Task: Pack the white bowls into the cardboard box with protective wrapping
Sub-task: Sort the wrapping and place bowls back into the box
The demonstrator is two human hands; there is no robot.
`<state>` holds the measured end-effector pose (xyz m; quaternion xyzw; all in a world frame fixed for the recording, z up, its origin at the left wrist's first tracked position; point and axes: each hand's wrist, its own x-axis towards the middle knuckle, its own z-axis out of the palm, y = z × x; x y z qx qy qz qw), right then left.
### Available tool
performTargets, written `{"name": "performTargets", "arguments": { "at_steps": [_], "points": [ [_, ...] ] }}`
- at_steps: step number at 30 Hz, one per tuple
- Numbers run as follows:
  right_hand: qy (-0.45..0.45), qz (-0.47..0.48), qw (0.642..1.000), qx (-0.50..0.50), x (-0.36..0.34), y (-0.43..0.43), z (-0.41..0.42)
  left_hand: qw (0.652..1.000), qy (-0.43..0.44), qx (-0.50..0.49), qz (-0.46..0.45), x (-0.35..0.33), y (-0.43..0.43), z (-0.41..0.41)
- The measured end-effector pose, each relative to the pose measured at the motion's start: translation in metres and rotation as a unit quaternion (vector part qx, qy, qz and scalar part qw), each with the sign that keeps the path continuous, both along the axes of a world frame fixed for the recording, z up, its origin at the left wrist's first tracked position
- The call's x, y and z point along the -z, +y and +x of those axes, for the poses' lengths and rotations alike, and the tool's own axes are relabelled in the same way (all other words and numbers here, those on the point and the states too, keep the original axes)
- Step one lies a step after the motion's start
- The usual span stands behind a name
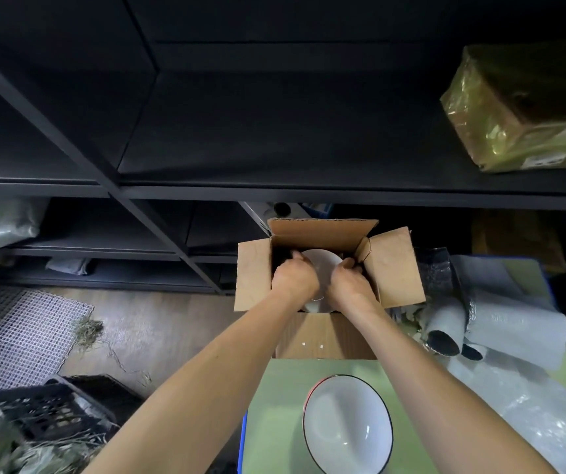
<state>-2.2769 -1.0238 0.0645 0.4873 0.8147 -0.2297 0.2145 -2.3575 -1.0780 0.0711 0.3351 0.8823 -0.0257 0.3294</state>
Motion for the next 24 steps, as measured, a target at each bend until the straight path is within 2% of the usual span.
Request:
{"name": "performTargets", "arguments": {
  "at_steps": [10, 15, 24],
  "points": [
    [0.009, 0.05, 0.999, 0.003, 0.013, -0.007, -0.003, 0.998, 0.056, 0.038, -0.017, 0.007, -0.002, 0.007],
    [-0.025, 0.068, 0.997, -0.029, 0.015, -0.006, -0.006, 0.997, 0.064, 0.039, -0.011, 0.011, -0.005, 0.009],
    [-0.053, 0.029, 0.997, -0.054, 0.012, 0.007, -0.007, 0.999, 0.027, -0.012, 0.016, 0.01, -0.008, 0.01]
  ]
}}
